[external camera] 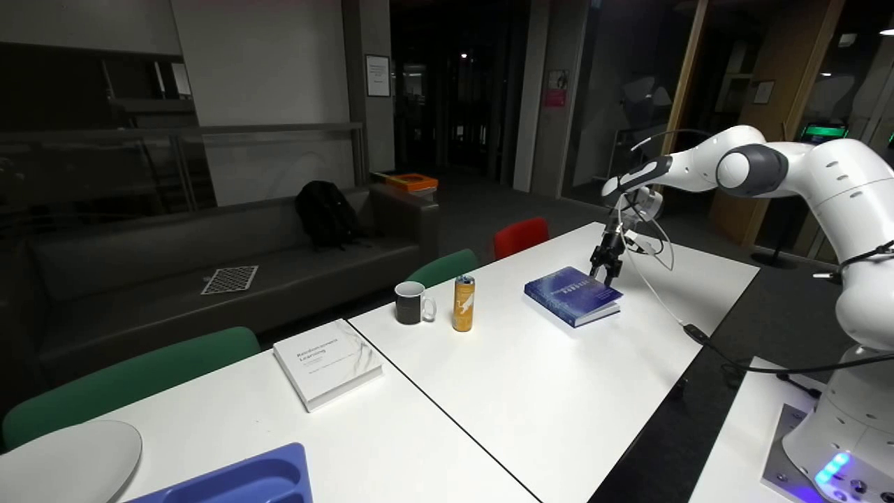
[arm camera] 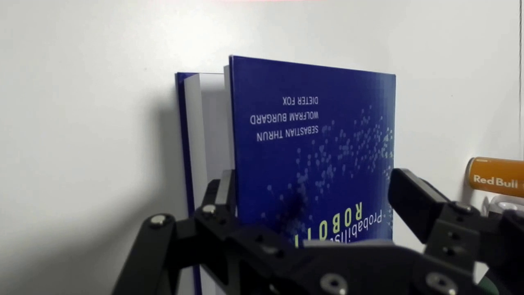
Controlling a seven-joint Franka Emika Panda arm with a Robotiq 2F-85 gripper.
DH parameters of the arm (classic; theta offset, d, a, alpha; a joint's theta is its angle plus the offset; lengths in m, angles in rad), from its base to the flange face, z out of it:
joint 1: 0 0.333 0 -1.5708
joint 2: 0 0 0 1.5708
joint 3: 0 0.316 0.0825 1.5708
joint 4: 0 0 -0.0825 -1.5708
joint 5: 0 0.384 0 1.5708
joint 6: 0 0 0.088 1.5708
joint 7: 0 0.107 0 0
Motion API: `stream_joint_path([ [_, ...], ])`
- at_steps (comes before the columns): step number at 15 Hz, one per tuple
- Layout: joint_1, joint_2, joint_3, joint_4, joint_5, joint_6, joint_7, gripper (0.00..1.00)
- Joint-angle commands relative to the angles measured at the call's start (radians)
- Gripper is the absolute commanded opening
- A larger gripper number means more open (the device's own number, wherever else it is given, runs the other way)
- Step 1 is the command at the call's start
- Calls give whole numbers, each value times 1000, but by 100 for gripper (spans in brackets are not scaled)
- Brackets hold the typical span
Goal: Open the cover of the book
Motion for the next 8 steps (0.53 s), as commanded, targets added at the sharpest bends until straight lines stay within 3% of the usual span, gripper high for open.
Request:
stream_joint_path([
  [1, -23, -11, 18, 42, 36, -71, 32, 100],
  [8, -23, -22, 18, 88, 62, -99, 51, 100],
])
